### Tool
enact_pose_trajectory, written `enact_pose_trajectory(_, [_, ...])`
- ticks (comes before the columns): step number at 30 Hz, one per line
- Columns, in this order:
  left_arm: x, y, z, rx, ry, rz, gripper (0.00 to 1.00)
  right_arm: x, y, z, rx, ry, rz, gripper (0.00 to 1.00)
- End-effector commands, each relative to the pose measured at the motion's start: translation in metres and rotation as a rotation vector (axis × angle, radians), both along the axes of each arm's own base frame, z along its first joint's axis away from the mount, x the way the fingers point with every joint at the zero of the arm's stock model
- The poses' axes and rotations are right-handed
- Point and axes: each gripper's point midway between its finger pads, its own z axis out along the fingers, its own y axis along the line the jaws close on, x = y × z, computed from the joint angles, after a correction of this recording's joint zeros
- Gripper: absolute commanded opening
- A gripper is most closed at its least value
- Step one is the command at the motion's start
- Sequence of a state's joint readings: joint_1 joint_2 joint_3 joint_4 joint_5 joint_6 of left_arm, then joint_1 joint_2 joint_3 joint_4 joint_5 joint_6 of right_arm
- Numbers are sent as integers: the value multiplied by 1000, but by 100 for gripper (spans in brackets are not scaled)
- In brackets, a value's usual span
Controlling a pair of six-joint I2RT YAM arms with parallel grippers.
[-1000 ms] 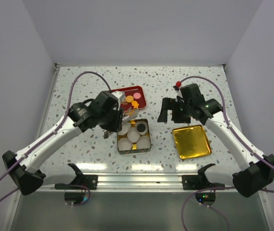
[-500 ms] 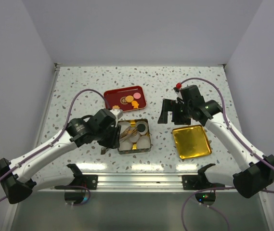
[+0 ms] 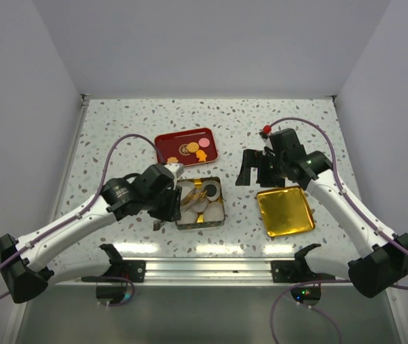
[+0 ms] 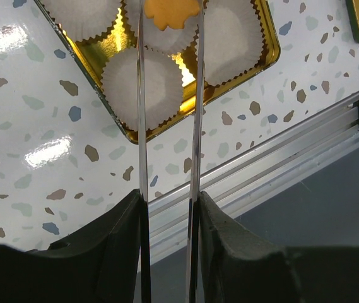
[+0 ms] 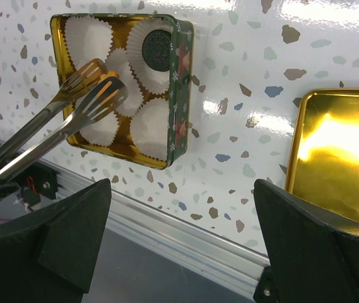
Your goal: Pack the cookies
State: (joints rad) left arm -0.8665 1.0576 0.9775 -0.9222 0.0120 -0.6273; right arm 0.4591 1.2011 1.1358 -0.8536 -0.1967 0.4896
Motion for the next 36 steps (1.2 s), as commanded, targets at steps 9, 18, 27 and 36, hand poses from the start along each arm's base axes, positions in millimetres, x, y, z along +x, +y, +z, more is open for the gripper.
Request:
enact_pose_trajectory(9, [17,-12,9,-20,-58,21,51,-1,-2,4,-6,-20,4,99])
enact_pose_trajectory(18, [27,-22,31,-42,-89,14,53,-1,-3,1,-18,-15,12,99])
enact_pose_trajectory(27, [54,-38,84,-46,-173,29,55,-3,-3,-4,-22,-1,22,99])
enact_pose_trajectory(36, [99,-47,76,94,-196,140,55,-7,0,-2,-5,16,35,99])
